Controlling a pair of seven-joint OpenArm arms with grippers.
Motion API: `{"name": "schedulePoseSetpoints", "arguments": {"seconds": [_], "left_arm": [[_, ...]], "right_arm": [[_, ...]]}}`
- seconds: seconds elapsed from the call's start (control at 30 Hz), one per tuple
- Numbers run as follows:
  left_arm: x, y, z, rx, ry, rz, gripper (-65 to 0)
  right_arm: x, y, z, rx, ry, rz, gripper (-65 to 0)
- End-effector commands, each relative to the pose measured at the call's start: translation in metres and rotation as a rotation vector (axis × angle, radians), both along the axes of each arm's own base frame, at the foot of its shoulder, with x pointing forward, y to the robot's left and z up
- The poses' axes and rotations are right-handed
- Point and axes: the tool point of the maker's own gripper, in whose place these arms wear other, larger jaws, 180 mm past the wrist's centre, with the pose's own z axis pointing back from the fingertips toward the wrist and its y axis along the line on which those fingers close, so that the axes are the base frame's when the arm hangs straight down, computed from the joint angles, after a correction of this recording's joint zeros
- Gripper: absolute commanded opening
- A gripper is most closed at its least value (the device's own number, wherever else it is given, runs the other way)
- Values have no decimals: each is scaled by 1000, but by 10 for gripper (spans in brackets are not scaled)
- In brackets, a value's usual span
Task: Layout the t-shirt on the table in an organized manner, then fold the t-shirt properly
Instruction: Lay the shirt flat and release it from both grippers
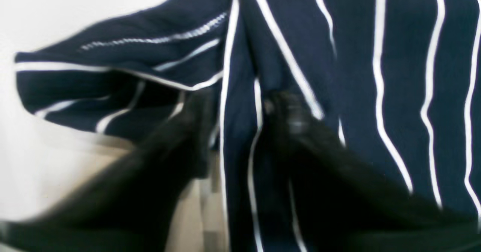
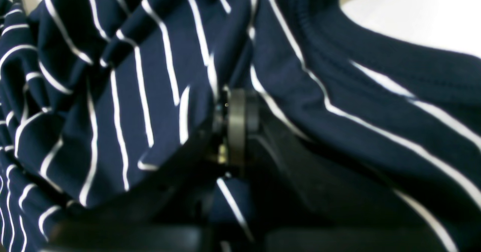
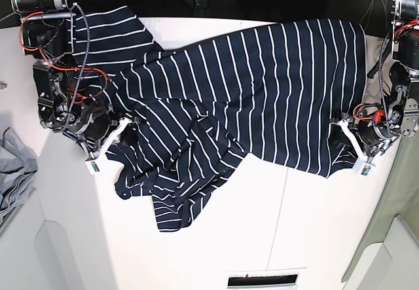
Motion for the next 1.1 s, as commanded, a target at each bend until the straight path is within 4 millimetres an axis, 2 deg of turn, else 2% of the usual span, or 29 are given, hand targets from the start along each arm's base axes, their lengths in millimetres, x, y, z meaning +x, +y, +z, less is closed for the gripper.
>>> {"name": "schedulePoseSetpoints", "arguments": {"seconds": [0.0,0.03,0.07,0.2,0.23,0.33,0.47,0.6,0.73,0.9,1.0,1.03,1.07], "left_arm": [[16,13,23,14,-60,7,-542],[15,18,24,27,-52,10,-616],[14,25,26,42,-41,14,-650],[0,61,35,124,36,33,-650],[-3,64,39,114,56,22,-650],[-14,52,54,2,99,-75,-650],[-29,30,73,-197,158,-88,-650],[-54,17,70,-300,265,-105,-650],[-62,8,67,-372,273,-98,-643],[-61,6,69,-391,266,-97,-411],[-57,6,72,-395,245,-95,-383],[-53,6,75,-397,231,-95,-383],[-48,6,78,-397,215,-95,-383]], "right_arm": [[-11,-12,-10,-85,59,38,-650],[-11,-16,-11,-103,59,43,-650],[-11,-20,-12,-122,60,47,-650],[-11,-49,-12,-183,64,25,-650],[-10,-59,-11,-201,66,10,-650],[-10,-82,-8,-233,67,-21,-650],[-17,-102,-8,-243,94,-46,-650],[-21,-120,-9,-275,137,-101,-650],[-10,-112,4,-212,94,-126,-650],[22,-92,45,-170,-55,-99,-650],[43,-72,74,-144,-165,-77,-650],[49,-66,80,-138,-183,-72,-629],[56,-59,85,-130,-204,-69,-562]]}}
